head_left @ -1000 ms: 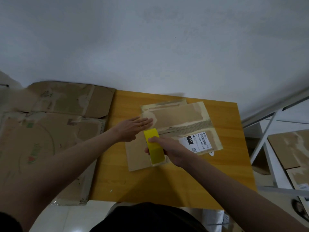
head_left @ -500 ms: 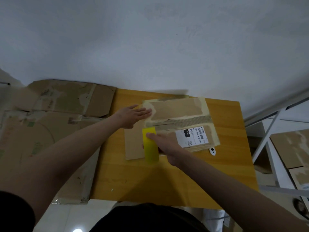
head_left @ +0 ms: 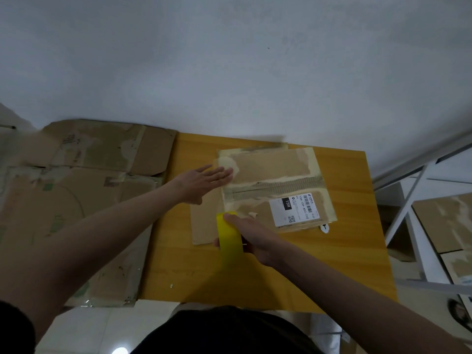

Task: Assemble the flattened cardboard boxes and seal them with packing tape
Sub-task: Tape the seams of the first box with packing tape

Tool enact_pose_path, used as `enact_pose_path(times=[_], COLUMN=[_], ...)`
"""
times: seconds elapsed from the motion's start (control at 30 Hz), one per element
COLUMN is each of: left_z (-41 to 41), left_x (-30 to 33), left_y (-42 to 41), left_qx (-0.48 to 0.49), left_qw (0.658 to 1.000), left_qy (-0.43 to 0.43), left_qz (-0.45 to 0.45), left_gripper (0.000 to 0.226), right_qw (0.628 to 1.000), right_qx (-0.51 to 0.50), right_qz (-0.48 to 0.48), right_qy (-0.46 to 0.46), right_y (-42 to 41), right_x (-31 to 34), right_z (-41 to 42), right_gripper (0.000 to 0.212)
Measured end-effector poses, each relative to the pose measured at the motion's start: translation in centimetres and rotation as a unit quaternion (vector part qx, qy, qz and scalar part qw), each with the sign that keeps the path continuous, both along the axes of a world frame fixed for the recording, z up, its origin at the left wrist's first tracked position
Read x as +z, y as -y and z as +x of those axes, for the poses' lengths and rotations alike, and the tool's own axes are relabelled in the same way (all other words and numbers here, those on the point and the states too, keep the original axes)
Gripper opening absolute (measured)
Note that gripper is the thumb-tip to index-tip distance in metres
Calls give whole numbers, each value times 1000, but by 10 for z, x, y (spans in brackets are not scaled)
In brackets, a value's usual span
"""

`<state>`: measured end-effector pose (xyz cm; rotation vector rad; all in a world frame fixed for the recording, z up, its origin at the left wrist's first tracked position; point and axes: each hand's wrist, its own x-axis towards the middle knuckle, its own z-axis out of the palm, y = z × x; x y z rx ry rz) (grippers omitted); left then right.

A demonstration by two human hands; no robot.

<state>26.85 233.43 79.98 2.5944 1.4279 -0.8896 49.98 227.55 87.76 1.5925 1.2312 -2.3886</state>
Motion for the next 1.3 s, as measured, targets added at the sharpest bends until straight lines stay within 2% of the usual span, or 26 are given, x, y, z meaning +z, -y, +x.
enact_pose_path(times=[0.23, 0.33, 0.53, 0.67, 0.8, 1.03, 1.3], left_z=[16, 18, 12, 13, 16, 24, 30], left_x=[-7, -7, 4, 6, 8, 5, 6], left_y=[30, 31, 13, 13, 14, 25, 30], left_qx=[-23, -10, -2, 0, 2, 24, 32], left_qw=[999, 1000, 1000, 999, 999, 999, 998], left_qy=[23, 15, -8, -22, -29, -41, -49], left_qz=[-3, -8, -27, -36, -37, -20, -18], left_gripper=[113, 116, 123, 124, 125, 131, 133], right_qw=[999, 998, 999, 997, 998, 998, 999], right_qx=[-44, -60, -34, -39, -47, -42, 3], right_qz=[-24, -32, 26, 52, 14, -30, -17], right_qy=[0, -4, 10, 31, 29, 30, 50], right_y=[-3, -7, -10, -5, 14, 25, 27], right_x=[-3, 1, 4, 5, 0, -26, -41], right_z=[2, 3, 2, 12, 27, 29, 30], right_gripper=[52, 47, 34, 37, 43, 24, 37])
